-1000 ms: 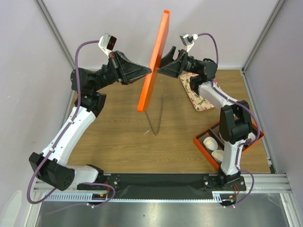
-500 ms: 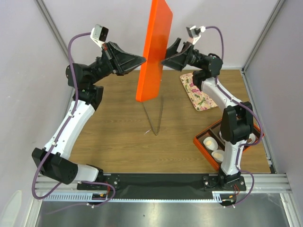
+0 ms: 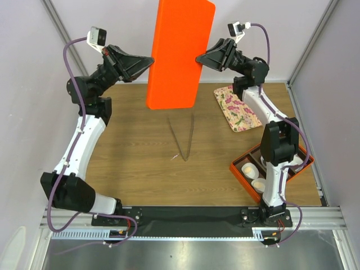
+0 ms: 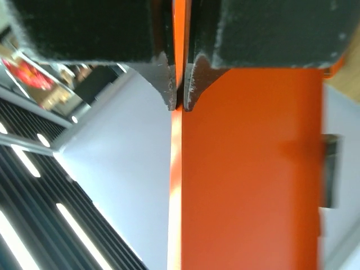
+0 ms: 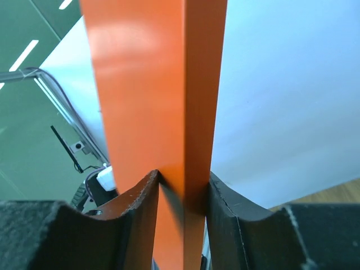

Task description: Pack the chocolate

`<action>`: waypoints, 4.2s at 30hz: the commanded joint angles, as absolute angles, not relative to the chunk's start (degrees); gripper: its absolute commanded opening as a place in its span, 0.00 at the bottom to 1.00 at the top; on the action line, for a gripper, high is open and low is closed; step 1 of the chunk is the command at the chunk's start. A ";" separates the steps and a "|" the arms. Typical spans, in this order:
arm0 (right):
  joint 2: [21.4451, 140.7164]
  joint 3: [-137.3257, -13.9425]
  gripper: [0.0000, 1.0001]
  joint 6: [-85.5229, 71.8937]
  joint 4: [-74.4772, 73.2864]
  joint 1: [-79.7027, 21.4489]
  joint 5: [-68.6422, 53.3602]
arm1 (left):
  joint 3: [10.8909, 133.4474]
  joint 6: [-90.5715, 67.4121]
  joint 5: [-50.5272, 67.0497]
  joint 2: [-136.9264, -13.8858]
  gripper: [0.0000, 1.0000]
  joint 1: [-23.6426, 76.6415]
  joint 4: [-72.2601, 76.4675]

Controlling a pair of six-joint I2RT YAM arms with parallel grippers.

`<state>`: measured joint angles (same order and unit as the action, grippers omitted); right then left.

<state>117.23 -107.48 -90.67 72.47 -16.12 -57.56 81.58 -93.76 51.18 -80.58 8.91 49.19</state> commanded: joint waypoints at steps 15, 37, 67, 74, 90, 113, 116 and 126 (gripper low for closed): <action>105.04 -90.63 0.00 -82.99 77.19 -17.05 -54.67 | 73.21 -80.69 55.02 -86.30 0.66 0.62 42.54; 69.81 -66.81 0.00 -48.17 1.09 -12.22 -24.80 | 68.73 -39.03 42.28 -79.89 0.80 6.31 0.44; 29.62 -55.02 0.00 -37.71 -45.70 9.93 -14.16 | 78.83 -32.43 36.12 -107.22 0.75 43.42 2.29; 30.32 -55.80 0.00 -38.15 -44.04 10.28 -13.97 | 83.76 -31.38 35.51 -112.14 0.75 45.00 0.44; 29.88 -55.72 0.00 -40.61 -38.76 10.72 -19.50 | 88.06 -39.11 46.84 -119.88 0.77 45.26 9.40; 33.83 -55.19 0.18 -32.44 -49.48 12.04 -9.68 | 91.14 -56.61 57.57 -126.65 0.46 45.35 29.46; 33.93 -55.02 0.26 -31.64 -51.15 12.30 -6.25 | 92.81 -55.73 57.31 -127.70 0.42 45.70 27.61; 32.70 -48.79 0.45 -31.73 -53.79 12.57 5.09 | 100.54 -48.08 53.18 -131.48 0.39 47.55 16.00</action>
